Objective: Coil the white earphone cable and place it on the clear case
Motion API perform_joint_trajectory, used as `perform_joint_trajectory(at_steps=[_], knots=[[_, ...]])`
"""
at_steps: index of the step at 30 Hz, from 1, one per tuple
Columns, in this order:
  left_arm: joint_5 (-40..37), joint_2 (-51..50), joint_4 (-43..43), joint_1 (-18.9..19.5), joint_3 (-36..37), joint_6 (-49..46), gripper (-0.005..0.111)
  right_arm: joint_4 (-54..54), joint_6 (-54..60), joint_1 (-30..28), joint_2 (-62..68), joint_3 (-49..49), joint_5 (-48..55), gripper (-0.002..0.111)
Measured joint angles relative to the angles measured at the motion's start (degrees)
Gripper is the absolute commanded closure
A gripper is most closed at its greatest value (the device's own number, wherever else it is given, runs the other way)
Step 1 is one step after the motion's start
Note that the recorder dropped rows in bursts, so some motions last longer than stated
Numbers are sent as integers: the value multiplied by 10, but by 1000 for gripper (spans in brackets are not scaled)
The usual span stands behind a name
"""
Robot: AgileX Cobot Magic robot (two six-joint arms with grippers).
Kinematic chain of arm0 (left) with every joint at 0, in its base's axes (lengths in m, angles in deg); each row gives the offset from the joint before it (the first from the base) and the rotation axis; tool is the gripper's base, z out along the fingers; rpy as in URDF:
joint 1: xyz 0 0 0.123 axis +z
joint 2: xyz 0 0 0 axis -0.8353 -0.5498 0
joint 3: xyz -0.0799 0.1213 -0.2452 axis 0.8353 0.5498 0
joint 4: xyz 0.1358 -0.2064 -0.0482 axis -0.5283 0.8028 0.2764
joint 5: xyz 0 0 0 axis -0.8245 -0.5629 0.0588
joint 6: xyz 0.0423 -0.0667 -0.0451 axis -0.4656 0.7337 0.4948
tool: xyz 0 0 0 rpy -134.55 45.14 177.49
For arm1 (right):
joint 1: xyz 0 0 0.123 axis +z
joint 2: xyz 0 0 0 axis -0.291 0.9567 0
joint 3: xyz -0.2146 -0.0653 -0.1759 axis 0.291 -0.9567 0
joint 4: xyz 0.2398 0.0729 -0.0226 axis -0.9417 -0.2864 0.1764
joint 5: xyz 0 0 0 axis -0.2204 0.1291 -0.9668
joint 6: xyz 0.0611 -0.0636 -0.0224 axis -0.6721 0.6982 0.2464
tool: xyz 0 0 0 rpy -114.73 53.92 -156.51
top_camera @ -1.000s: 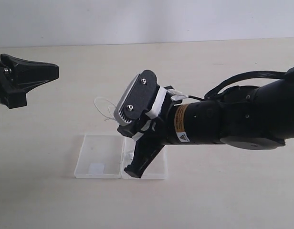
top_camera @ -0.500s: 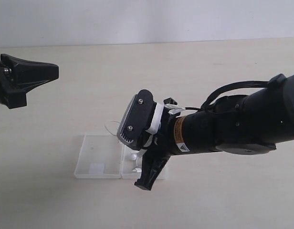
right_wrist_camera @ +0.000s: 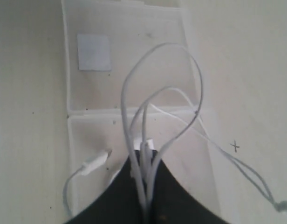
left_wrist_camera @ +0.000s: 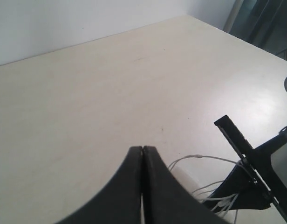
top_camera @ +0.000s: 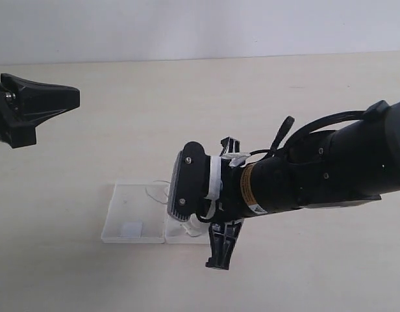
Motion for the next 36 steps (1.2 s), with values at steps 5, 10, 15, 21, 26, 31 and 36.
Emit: perform_joint_trajectory(at_steps=[5, 10, 15, 21, 26, 31, 36], knots=[[0, 0, 0, 0, 0, 0, 107, 58, 1, 0, 0, 0, 11, 108], [0, 0, 0, 0, 0, 0, 107, 80, 9, 0, 0, 8, 13, 108], [0, 0, 0, 0, 0, 0, 107, 87, 30, 0, 1, 25, 16, 108], [0, 0, 0, 0, 0, 0, 107, 133, 32, 0, 8, 30, 3, 108], [0, 0, 0, 0, 0, 0, 107, 146, 32, 0, 35, 31, 17, 108], [0, 0, 0, 0, 0, 0, 107, 147, 34, 0, 41, 31, 36, 108], [0, 0, 0, 0, 0, 0, 107, 148, 34, 0, 41, 46, 39, 97]])
